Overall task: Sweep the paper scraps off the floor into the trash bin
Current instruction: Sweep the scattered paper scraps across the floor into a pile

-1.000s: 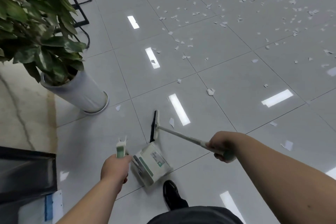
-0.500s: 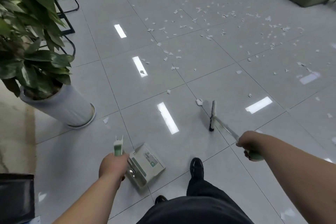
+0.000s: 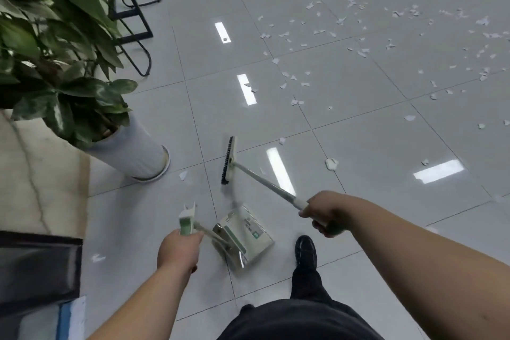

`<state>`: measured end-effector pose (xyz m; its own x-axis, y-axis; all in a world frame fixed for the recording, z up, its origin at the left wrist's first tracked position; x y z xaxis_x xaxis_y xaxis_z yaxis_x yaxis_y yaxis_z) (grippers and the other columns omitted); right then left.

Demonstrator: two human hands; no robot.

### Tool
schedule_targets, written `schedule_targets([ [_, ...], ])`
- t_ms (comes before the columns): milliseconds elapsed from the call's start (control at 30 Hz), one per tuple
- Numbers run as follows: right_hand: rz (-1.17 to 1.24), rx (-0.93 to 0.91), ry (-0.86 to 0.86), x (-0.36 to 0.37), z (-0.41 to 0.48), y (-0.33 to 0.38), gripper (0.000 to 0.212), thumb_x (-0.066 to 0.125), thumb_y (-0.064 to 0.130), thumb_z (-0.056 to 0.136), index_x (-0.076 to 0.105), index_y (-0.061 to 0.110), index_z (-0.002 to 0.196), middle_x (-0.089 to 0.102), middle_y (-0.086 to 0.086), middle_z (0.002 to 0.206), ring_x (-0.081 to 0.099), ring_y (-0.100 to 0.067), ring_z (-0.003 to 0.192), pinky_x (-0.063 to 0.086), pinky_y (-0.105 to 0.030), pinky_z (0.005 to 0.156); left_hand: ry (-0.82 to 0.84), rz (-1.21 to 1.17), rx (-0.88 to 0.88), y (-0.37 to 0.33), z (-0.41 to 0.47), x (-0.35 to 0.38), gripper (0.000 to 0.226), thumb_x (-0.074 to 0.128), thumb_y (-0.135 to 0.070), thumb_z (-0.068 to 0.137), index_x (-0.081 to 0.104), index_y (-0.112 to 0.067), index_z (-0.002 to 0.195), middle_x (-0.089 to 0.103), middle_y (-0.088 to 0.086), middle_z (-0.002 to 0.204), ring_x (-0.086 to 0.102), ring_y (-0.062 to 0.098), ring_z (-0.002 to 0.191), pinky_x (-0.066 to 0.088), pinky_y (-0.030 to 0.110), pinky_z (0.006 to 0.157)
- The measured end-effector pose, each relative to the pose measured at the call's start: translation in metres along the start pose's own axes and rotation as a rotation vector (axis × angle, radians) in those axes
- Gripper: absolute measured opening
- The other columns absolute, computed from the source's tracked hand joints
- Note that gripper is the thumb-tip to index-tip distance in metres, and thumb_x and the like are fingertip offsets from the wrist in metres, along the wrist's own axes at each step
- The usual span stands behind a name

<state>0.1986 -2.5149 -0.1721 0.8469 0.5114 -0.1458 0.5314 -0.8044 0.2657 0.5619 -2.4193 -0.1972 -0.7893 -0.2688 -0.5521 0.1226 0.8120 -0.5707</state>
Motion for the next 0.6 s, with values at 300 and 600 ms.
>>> schedule_targets([
  [300,-0.191,0.018,0.177,0.055,0.079,0.106,0.018,0.063,0.02,0.1,0.051,0.009,0.093,0.046,-0.008,0.084,0.044,-0.018,0.07,0.042,-0.027,0.054,-0.132,-0.088,-0.181,-0.014,-0.008,0.009,0.016,0.066,-0.016,0.088,0.054,-0.01,0.078,0.045,0.008,0.064,0.038,0.023,0.056,0.032,0.03,0.05],
  [600,-0.222,0.163,0.257,0.064,0.125,0.131,0.02,0.059,0.027,0.101,0.05,0.009,0.102,0.045,-0.004,0.08,0.042,-0.015,0.062,0.04,-0.024,0.048,-0.24,-0.102,-0.271,-0.022,-0.01,0.024,0.018,0.068,-0.02,0.09,0.058,-0.008,0.081,0.049,0.009,0.065,0.043,0.024,0.056,0.038,0.032,0.051],
])
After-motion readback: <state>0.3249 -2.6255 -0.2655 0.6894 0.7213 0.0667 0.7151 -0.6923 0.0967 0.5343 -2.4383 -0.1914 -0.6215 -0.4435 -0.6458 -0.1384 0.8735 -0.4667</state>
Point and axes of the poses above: each hand's wrist, its own z-axis towards the middle knuckle, its own x-axis out of the palm, y = z × x, the point moved 9 cm from there along z, towards the middle knuckle
